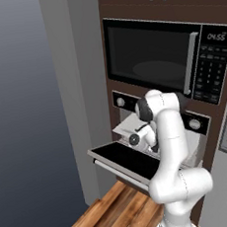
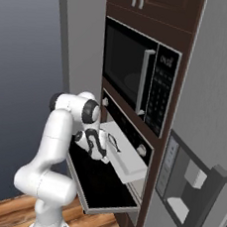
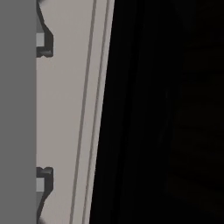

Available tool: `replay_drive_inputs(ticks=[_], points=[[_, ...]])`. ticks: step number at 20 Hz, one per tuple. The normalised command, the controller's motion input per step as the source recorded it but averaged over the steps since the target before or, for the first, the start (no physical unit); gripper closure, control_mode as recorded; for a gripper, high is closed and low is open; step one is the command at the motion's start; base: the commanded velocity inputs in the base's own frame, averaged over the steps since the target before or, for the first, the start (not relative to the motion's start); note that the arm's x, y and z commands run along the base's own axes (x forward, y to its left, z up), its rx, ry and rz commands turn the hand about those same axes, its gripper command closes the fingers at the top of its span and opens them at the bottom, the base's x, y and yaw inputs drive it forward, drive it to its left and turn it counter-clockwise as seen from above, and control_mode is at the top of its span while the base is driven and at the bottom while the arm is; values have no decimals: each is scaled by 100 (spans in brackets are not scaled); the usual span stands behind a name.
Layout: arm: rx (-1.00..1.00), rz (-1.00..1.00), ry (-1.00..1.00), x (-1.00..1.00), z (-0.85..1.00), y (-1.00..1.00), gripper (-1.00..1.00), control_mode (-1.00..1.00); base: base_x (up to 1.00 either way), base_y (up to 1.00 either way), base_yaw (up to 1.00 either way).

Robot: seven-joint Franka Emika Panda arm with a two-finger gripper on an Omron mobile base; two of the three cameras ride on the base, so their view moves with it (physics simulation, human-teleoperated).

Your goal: Place the fish on the top rack of the oven, and slide the tray back inside. Close the oven door.

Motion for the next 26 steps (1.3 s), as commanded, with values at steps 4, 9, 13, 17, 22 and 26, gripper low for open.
replay_drive_inputs(ticks=[4,9,13,17,22,26], points=[[0,0,0,53,12,-91,-100,-100,0,0,0],[-4,0,-3,5,39,-12,-100,-100,0,0,0],[-24,0,-30,-69,74,91,-100,-100,0,0,0],[-26,0,-22,-73,79,100,-100,-100,0,0,0],[-13,0,-8,-61,92,100,-100,-100,0,0,0],[-5,0,-1,-50,99,100,-100,-100,0,0,0]])
